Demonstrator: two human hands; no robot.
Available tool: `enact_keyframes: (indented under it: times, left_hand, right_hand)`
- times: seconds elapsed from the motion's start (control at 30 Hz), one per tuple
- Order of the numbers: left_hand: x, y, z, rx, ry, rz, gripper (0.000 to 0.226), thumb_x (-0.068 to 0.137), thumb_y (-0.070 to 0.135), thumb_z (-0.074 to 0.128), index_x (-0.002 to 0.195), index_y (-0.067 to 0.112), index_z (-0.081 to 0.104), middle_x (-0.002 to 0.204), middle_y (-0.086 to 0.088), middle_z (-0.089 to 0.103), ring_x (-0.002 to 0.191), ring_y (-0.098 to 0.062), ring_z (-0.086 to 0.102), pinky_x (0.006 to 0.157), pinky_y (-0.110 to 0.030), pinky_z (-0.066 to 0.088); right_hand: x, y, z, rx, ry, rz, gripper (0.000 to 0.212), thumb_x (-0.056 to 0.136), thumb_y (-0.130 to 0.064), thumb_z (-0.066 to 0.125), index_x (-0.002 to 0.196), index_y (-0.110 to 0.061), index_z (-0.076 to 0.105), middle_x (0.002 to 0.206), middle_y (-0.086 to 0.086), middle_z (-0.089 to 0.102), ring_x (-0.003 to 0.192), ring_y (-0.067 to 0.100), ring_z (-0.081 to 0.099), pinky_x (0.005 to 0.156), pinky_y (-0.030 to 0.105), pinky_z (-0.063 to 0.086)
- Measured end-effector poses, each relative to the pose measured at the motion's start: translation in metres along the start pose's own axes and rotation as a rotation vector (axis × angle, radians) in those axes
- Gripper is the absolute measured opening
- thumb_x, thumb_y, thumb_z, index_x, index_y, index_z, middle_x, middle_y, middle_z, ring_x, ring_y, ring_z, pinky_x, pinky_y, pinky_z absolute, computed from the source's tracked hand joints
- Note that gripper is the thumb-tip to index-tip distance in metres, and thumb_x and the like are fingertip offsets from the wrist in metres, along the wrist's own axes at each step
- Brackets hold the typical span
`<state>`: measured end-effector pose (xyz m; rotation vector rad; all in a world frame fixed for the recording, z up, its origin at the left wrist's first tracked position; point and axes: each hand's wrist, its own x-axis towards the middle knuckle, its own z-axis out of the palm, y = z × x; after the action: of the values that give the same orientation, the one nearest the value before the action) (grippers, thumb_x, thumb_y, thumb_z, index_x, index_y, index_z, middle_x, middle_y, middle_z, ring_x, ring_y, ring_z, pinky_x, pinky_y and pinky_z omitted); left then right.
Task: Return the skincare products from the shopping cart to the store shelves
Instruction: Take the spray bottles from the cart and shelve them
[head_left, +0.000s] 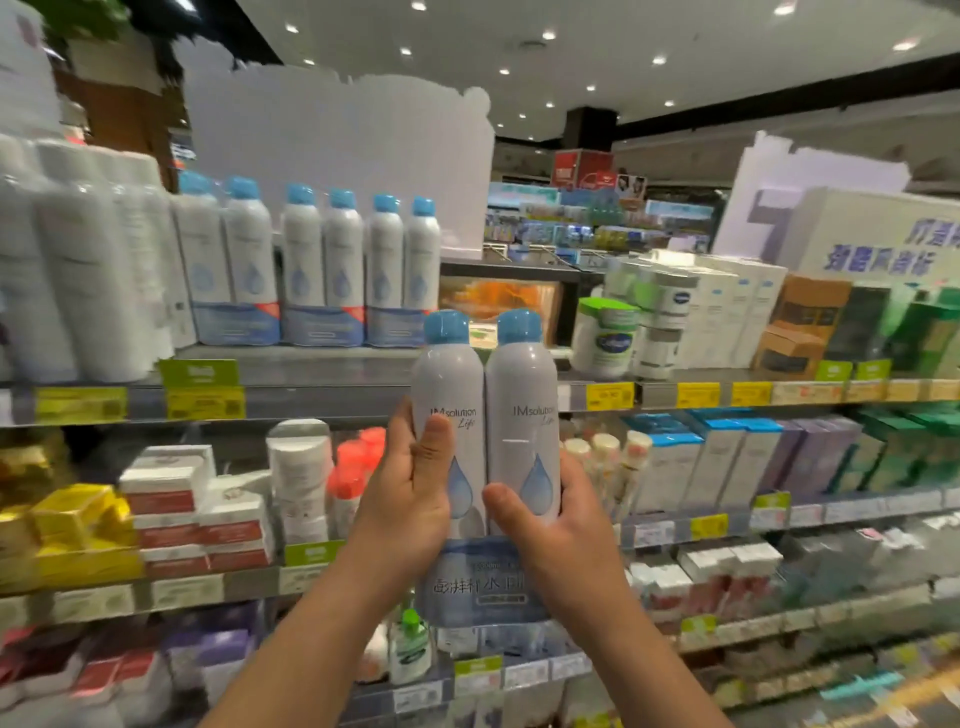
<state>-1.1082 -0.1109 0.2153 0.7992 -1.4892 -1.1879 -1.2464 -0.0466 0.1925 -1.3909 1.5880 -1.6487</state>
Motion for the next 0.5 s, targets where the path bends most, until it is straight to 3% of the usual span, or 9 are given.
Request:
enact_keyframes:
  times: [0.07, 0.2, 0.33, 0.43, 0.5]
  left_hand:
    - [0.008, 0.003, -0.024, 0.016, 0.009, 0.005, 0.055, 0.080, 0.074, 0.042, 0.133, 0.056, 0.044, 0.119, 0.021, 0.068, 0.110, 0.004, 0.066, 0.105, -0.037, 0.053]
    - [0.028, 0.009, -0.057, 0.000, 0.083, 0.010, 0.051, 0.087, 0.067, 0.040, 0.136, 0.052, 0.046, 0.116, 0.020, 0.071, 0.102, 0.008, 0.068, 0.091, -0.024, 0.056]
    - [0.049, 0.018, -0.076, 0.035, 0.194, -0.028, 0.020, 0.091, 0.068, 0.031, 0.099, 0.073, 0.049, 0.088, 0.045, 0.066, 0.085, 0.021, 0.063, 0.084, -0.023, 0.050]
    - [0.071, 0.018, -0.087, 0.034, 0.241, -0.023, 0.023, 0.090, 0.072, 0.031, 0.098, 0.076, 0.052, 0.099, 0.031, 0.072, 0.095, 0.006, 0.070, 0.091, -0.035, 0.057]
    - [0.085, 0.020, -0.089, 0.041, 0.267, 0.005, 0.024, 0.092, 0.069, 0.031, 0.101, 0.071, 0.054, 0.099, 0.026, 0.073, 0.096, 0.005, 0.070, 0.086, -0.028, 0.057]
  right_hand:
    - [0.012, -0.003, 0.023, -0.004, -0.024, -0.025, 0.049, 0.075, -0.063, 0.079, 0.113, -0.041, 0.058, 0.102, -0.025, 0.069, 0.092, -0.001, 0.070, 0.070, 0.016, 0.054]
    - [0.036, -0.006, 0.059, -0.005, -0.097, -0.049, 0.057, 0.077, -0.069, 0.076, 0.120, -0.036, 0.059, 0.105, -0.015, 0.071, 0.095, -0.002, 0.068, 0.073, 0.016, 0.054]
    - [0.063, -0.008, 0.079, -0.001, -0.184, -0.068, 0.057, 0.078, -0.061, 0.075, 0.124, -0.033, 0.059, 0.109, -0.018, 0.072, 0.100, 0.000, 0.070, 0.077, 0.019, 0.057]
    - [0.090, -0.011, 0.089, -0.015, -0.250, -0.104, 0.054, 0.078, -0.058, 0.075, 0.124, -0.035, 0.057, 0.110, -0.018, 0.072, 0.101, 0.000, 0.069, 0.077, 0.019, 0.057]
    - [0.109, -0.014, 0.095, -0.009, -0.291, -0.135, 0.055, 0.079, -0.054, 0.076, 0.126, -0.033, 0.057, 0.112, -0.015, 0.071, 0.102, -0.001, 0.068, 0.077, 0.018, 0.057]
